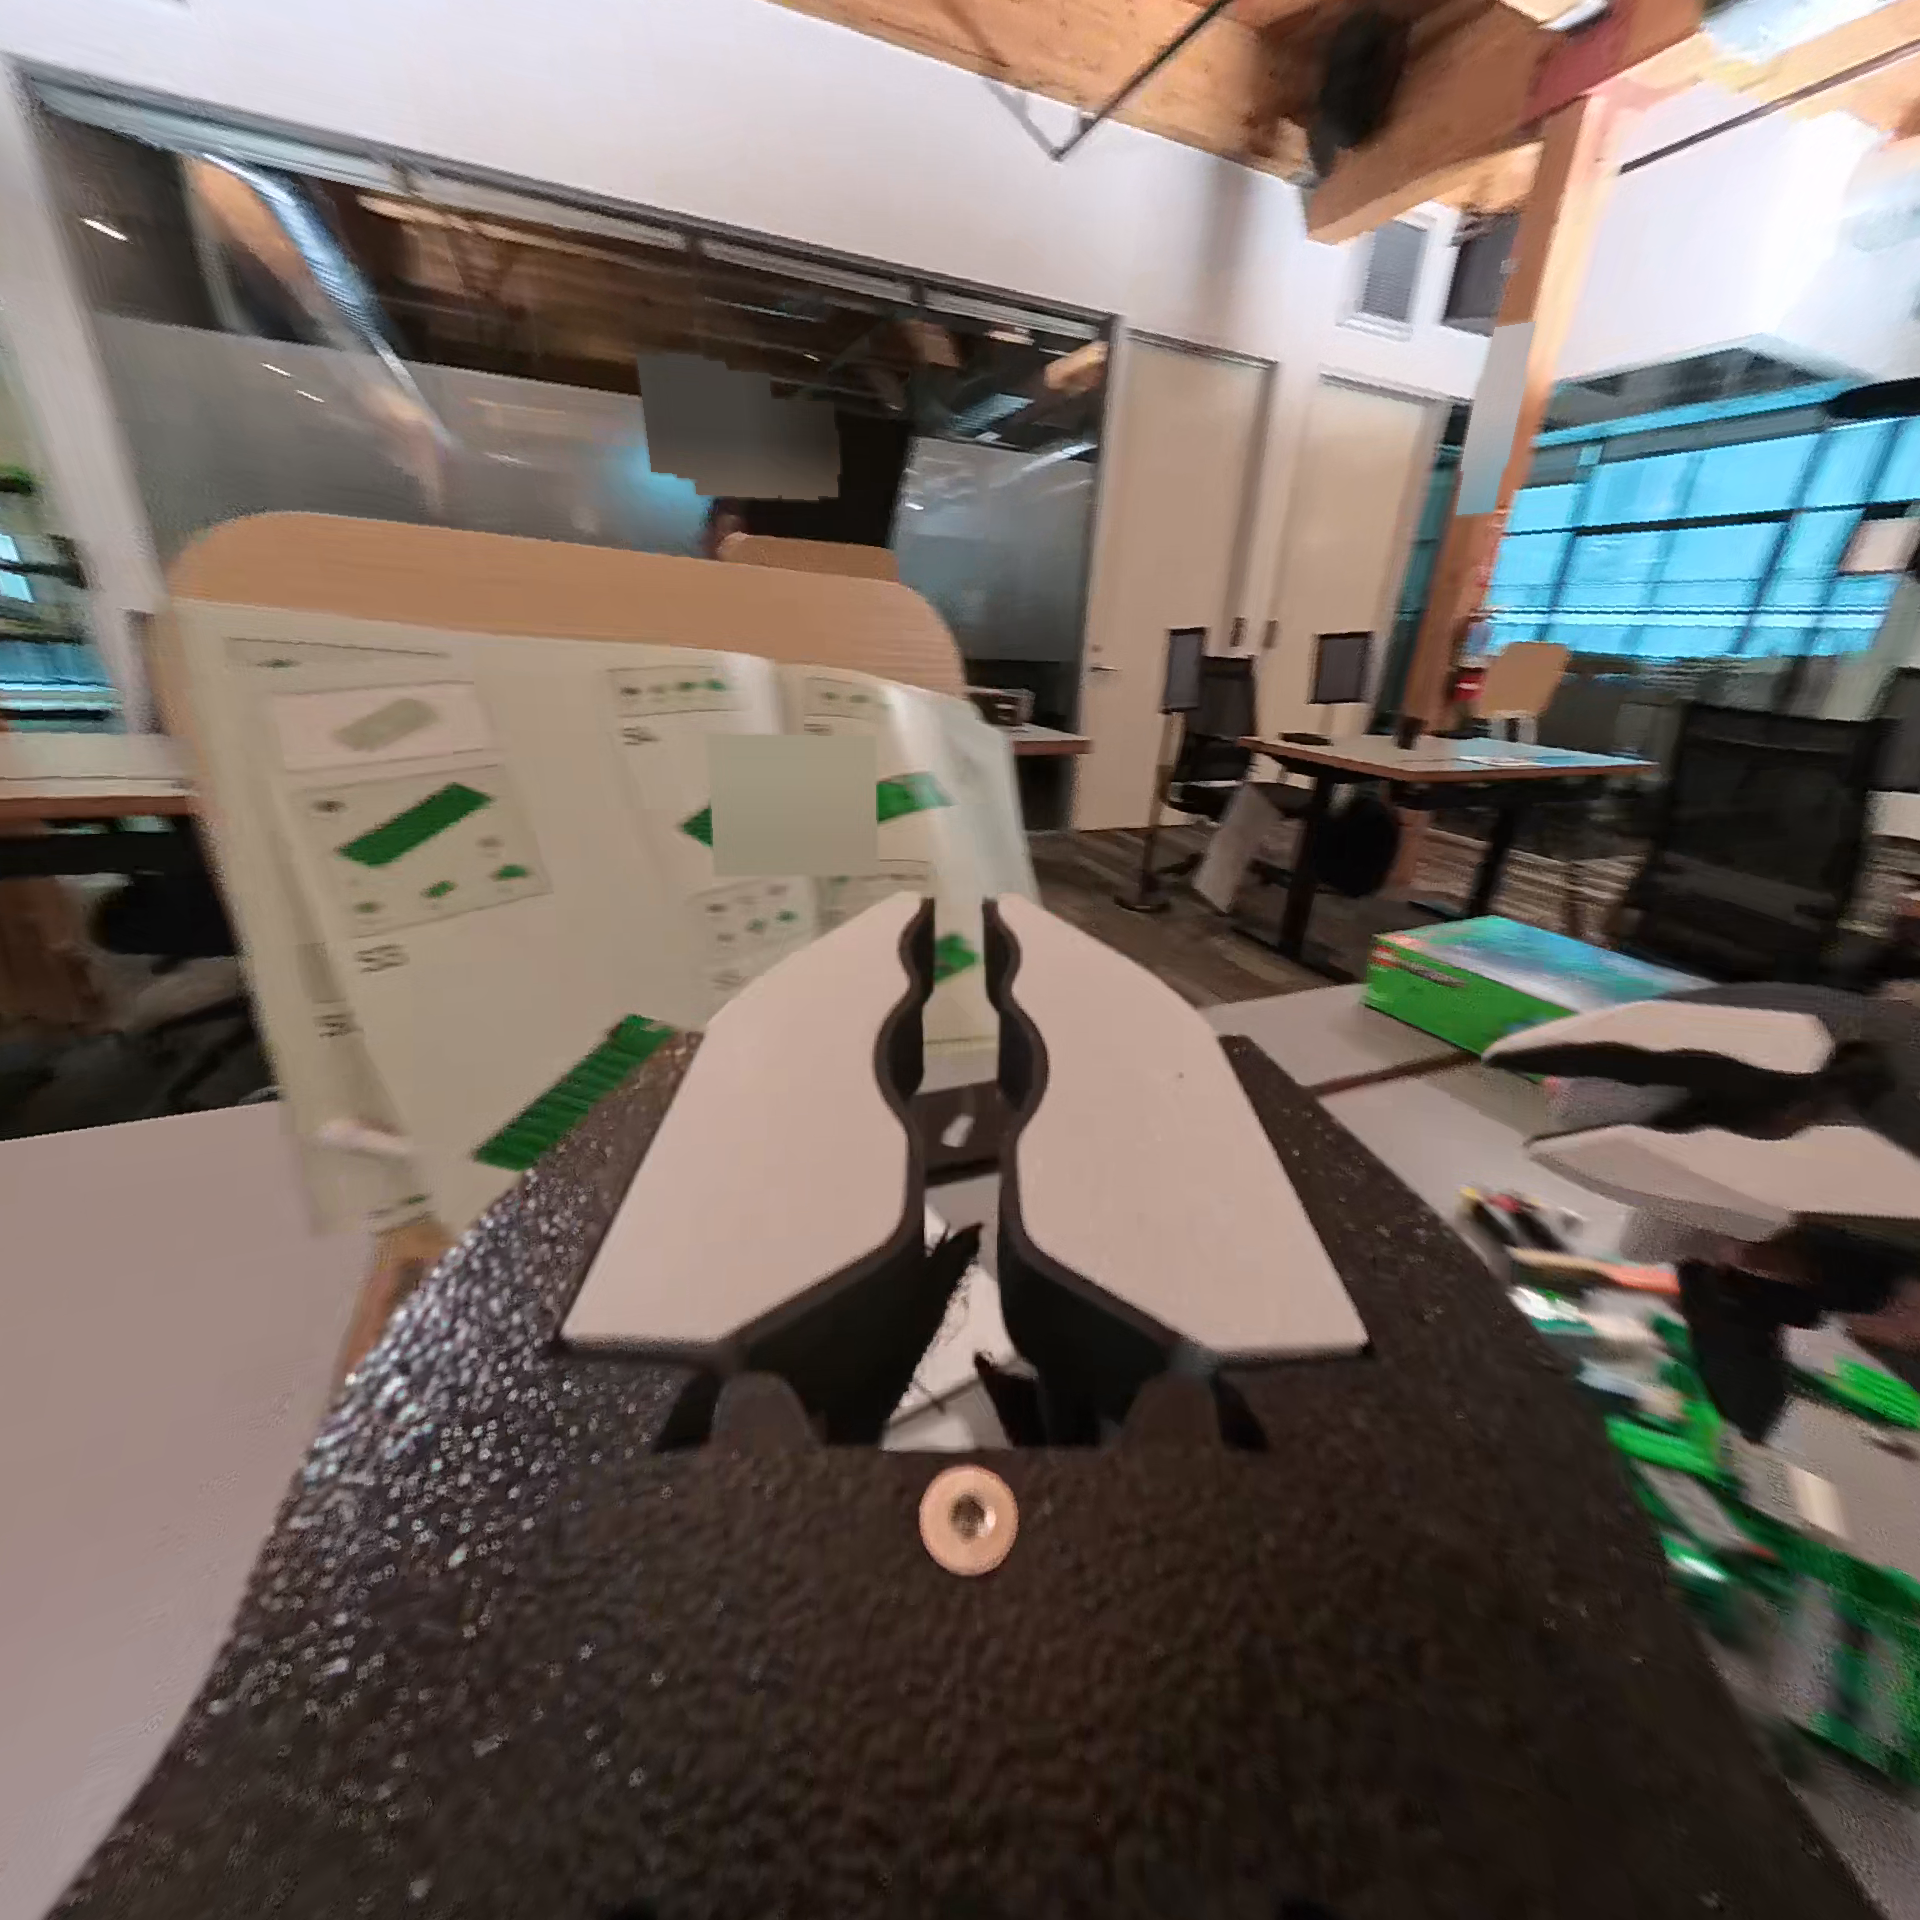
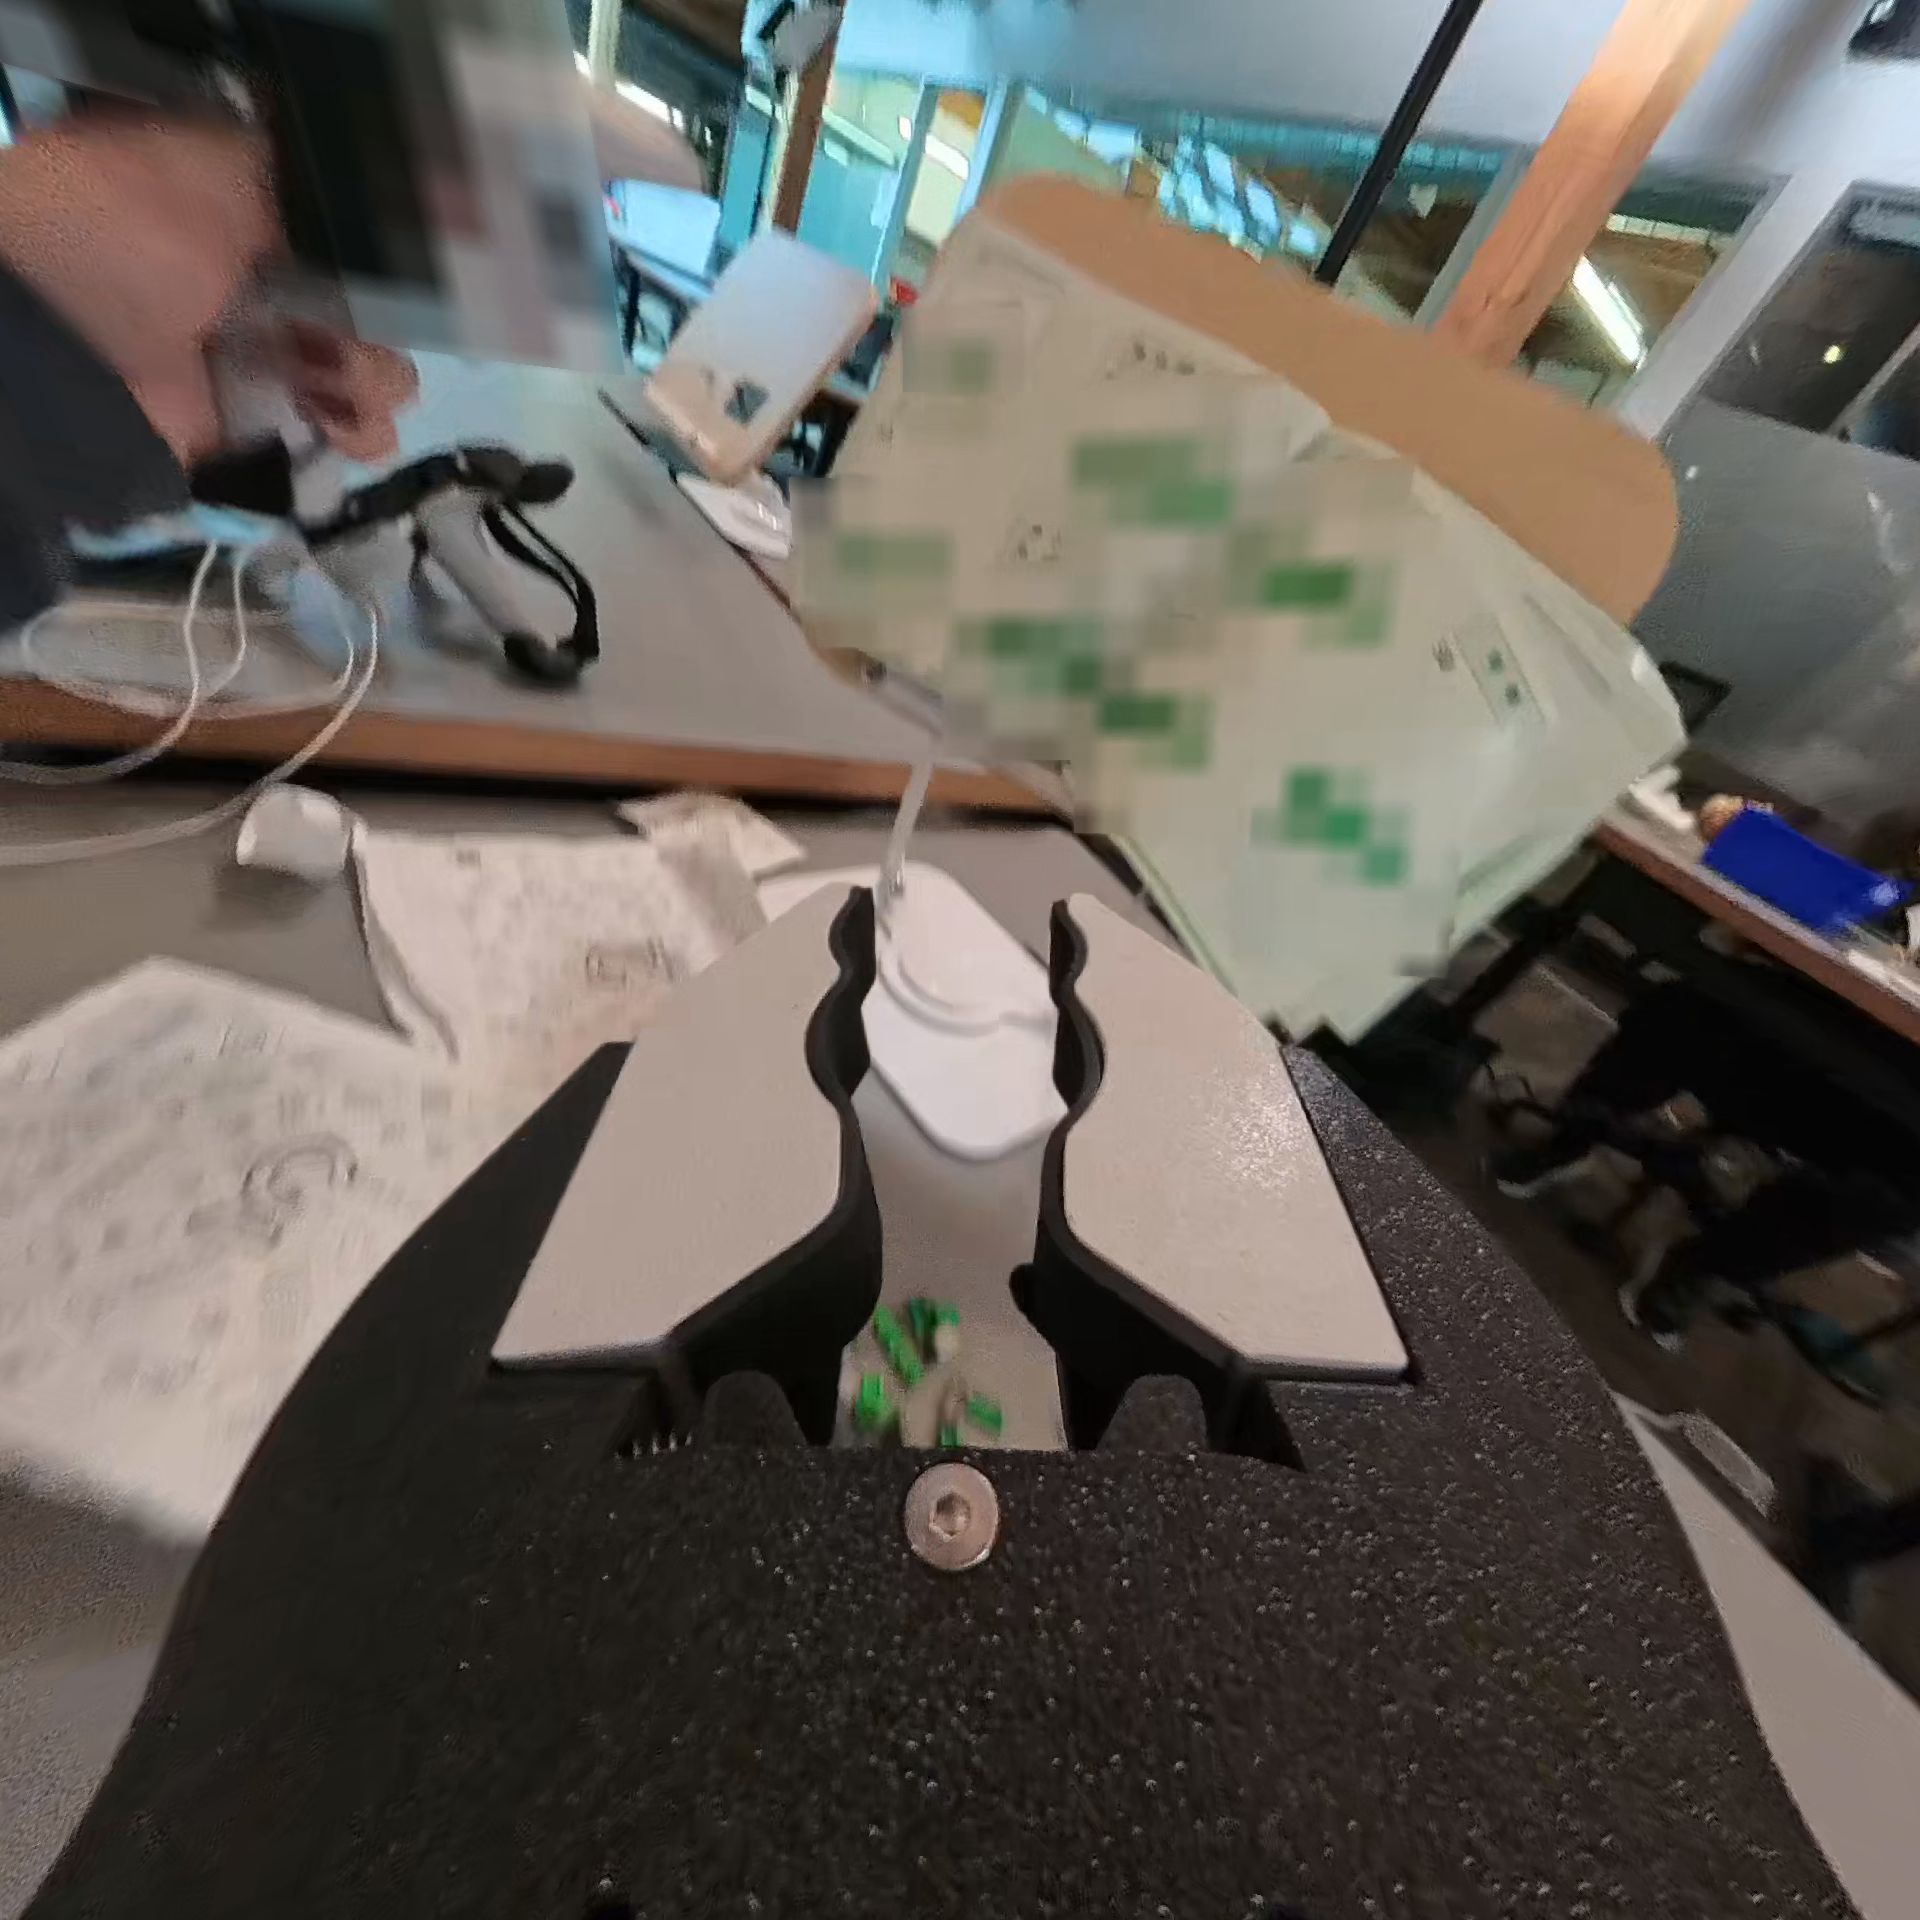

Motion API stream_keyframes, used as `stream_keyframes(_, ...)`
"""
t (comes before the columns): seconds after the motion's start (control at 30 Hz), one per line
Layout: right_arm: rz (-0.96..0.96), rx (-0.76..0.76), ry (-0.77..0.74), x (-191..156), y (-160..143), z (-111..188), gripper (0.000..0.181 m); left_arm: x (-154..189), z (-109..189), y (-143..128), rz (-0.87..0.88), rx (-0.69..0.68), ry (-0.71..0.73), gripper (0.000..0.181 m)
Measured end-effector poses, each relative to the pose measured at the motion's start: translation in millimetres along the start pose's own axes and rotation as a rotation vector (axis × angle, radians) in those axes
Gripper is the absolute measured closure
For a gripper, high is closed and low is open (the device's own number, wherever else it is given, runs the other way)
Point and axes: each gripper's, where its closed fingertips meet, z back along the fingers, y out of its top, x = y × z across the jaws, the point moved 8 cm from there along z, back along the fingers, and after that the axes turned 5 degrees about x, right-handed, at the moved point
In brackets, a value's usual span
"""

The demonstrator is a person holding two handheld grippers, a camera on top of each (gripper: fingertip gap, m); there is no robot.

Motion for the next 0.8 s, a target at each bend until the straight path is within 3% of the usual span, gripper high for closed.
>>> stream_keyframes(0.07, -0.014, -0.056, 0.003, 2.6, -15.2, 36.4, 0.159, 17.4, 10.2, 2.4, 0.006, -0.057, -0.058, 0.171)
stream_keyframes(0.13, -0.028, -0.086, -0.026, 7.2, -28.7, 70.2, 0.165, 36.3, 26.8, -4.1, -0.054, -0.196, -0.116, 0.181)
stream_keyframes(0.2, -0.036, -0.094, -0.075, 12.8, -40.3, 100.2, 0.168, 52.9, 48.4, -17.8, -0.121, -0.348, -0.122, 0.181)
stream_keyframes(0.37, 0.047, -0.163, -0.247, 27.3, -76.1, 156.8, 0.17, 93.2, 104.0, -60.0, -0.142, -0.516, -0.115, 0.17)
stream_keyframes(0.47, 0.068, -0.184, -0.32, 29.1, -100.4, 181.3, 0.172, 108.7, 130.8, -91.1, -0.176, -0.627, -0.091, 0.16)
stream_keyframes(0.57, 0.022, -0.156, -0.351, 38.2, -102.3, 200.1, 0.173, 126.5, 145.5, -119.0, -0.18, -0.718, -0.095, 0.146)
stream_keyframes(0.7, -0.097, -0.077, -0.407, 50.4, -108.3, 217.6, 0.173, 152.6, 149.8, -151.5, -0.307, -0.851, -0.095, 0.128)
stream_keyframes(0.8, -0.151, -0.055, -0.423, 54.5, -112.3, 221.2, 0.173, 160.5, 147.4, -166.7, -0.4, -0.926, -0.054, 0.131)
